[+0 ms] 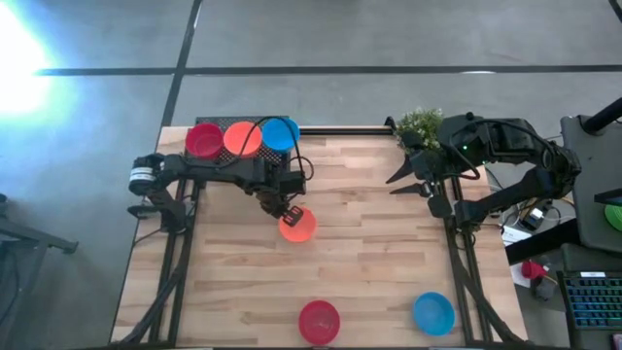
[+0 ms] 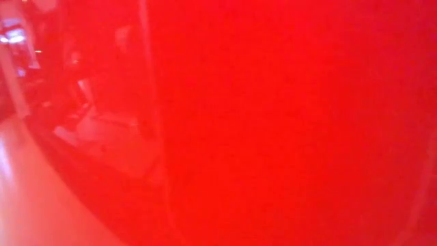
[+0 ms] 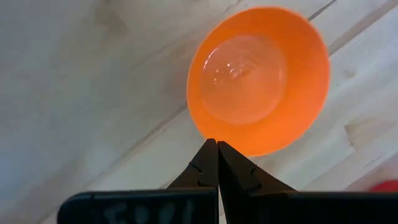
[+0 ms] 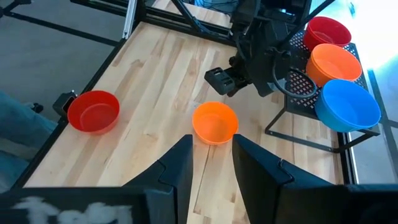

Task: Pick & Place Mini bowls
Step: Stack the orange bowl on top of the orange bowls on the shelf

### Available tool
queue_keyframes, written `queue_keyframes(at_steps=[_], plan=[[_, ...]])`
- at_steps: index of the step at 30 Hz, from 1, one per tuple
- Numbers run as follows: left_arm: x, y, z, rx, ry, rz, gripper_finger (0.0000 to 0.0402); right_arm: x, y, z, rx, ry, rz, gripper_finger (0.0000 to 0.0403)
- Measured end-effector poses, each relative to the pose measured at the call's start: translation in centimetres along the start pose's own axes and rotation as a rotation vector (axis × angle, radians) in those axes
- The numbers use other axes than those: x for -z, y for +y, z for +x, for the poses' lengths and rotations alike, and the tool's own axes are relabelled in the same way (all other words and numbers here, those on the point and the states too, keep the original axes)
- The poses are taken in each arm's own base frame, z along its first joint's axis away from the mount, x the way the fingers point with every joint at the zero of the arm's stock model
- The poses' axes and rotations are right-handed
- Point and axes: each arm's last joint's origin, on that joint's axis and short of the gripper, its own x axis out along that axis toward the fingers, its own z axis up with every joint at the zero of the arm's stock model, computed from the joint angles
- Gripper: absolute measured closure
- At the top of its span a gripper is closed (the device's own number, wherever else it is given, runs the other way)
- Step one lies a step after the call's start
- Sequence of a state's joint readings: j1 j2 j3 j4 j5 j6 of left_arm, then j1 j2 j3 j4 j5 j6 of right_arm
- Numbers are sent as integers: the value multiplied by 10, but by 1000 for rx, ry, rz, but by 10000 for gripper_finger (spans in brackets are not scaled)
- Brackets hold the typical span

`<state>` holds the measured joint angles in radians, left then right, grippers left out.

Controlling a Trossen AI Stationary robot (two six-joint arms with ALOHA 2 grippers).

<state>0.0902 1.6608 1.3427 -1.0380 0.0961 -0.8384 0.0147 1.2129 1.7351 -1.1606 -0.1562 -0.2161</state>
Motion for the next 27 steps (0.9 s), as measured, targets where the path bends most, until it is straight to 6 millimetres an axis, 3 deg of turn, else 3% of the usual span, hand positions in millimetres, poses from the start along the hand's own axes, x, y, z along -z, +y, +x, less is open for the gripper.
queue_keyframes(at_steps=[5,15,27], plan=[[2,3,5,-5,28,-13,393,0,0,0,0,0,-1,297],[-1,2,6,-5,-23,-28,326,0,0,0,0,0,-5,303],[-2,9,34,-67,-63,-48,323,0,0,0,0,0,-1,310]])
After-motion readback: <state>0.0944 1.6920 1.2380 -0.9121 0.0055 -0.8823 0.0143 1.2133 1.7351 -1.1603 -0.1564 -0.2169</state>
